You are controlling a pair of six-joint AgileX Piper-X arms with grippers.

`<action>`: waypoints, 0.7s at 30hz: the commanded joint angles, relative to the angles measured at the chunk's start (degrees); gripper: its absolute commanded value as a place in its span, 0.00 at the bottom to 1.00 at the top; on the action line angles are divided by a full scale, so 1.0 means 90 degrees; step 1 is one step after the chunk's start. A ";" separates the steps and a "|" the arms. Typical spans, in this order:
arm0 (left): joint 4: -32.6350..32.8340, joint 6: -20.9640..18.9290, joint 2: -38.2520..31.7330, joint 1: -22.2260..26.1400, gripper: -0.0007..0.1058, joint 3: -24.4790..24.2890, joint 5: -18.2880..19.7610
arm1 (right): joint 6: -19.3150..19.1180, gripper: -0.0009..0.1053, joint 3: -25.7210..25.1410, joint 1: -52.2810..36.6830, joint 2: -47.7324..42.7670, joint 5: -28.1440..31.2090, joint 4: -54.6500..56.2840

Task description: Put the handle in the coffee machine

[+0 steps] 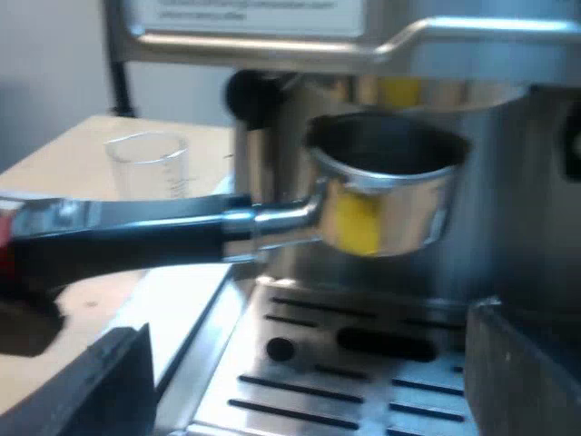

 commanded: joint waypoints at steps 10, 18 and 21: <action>-0.0149 -0.0127 -0.0033 -0.0025 0.02 -0.0078 0.0294 | -0.0125 0.68 -0.0022 -0.0186 -0.0016 0.0284 -0.0064; -0.0172 -0.0132 -0.0033 -0.0224 0.02 -0.0078 -0.0085 | -0.0125 0.68 -0.0022 -0.0186 -0.0016 0.0284 -0.0064; -0.0196 -0.0220 -0.0033 -0.0476 0.02 -0.0094 -0.0133 | -0.0125 0.68 -0.0022 -0.0186 -0.0016 0.0284 -0.0064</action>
